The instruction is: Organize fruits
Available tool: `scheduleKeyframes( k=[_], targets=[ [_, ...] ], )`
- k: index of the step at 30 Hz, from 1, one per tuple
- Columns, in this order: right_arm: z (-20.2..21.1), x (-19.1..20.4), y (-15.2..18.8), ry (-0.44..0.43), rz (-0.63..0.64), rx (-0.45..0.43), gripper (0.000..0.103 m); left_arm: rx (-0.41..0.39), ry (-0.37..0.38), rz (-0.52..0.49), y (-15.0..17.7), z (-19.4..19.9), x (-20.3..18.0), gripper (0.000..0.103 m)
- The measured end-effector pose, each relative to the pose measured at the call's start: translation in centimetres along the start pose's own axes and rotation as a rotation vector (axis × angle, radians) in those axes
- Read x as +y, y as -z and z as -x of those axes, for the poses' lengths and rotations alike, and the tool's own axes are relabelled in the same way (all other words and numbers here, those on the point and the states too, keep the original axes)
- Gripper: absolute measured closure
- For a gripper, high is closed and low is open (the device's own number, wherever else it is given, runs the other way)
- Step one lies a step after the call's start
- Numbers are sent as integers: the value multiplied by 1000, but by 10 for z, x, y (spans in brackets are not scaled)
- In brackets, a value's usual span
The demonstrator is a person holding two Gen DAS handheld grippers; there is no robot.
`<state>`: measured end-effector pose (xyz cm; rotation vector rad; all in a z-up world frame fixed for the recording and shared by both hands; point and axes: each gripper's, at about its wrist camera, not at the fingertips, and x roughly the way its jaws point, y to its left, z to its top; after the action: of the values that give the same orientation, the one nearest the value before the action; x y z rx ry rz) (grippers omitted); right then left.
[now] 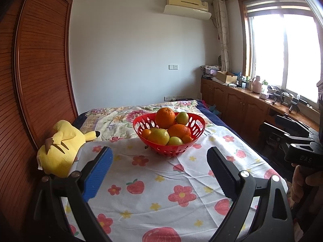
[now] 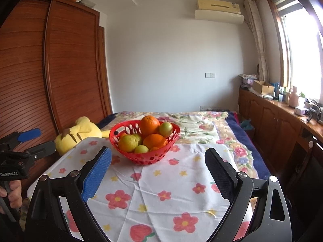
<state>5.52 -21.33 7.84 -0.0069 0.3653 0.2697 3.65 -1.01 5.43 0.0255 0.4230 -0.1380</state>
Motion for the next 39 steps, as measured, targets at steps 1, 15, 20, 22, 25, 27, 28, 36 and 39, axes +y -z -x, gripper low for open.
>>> scheduleKeyframes(
  k=[1, 15, 20, 22, 25, 27, 28, 36, 39],
  targets=[
    [0, 0, 0, 1, 0, -1, 8, -3, 0, 0, 0, 1, 0, 8],
    [0, 2, 1, -1, -3, 1, 8, -6, 0, 3, -1, 4, -1, 8],
    [0, 2, 2, 1, -3, 0, 8, -6, -2, 6, 1, 5, -1, 8],
    [0, 2, 2, 1, -2, 1, 8, -5, 0, 5, 1, 5, -1, 8],
    [0, 2, 2, 3, -3, 0, 8, -7, -1, 4, 1, 4, -1, 8],
    [0, 2, 2, 1, -3, 1, 8, -7, -1, 4, 1, 4, -1, 8],
    [0, 3, 2, 3, -2, 0, 8, -7, -2, 4, 1, 5, -1, 8],
    [0, 2, 2, 2, -2, 1, 8, -9, -3, 4, 2, 5, -1, 8],
    [0, 2, 2, 1, -2, 1, 8, -9, -2, 4, 3, 5, -1, 8]
  ],
)
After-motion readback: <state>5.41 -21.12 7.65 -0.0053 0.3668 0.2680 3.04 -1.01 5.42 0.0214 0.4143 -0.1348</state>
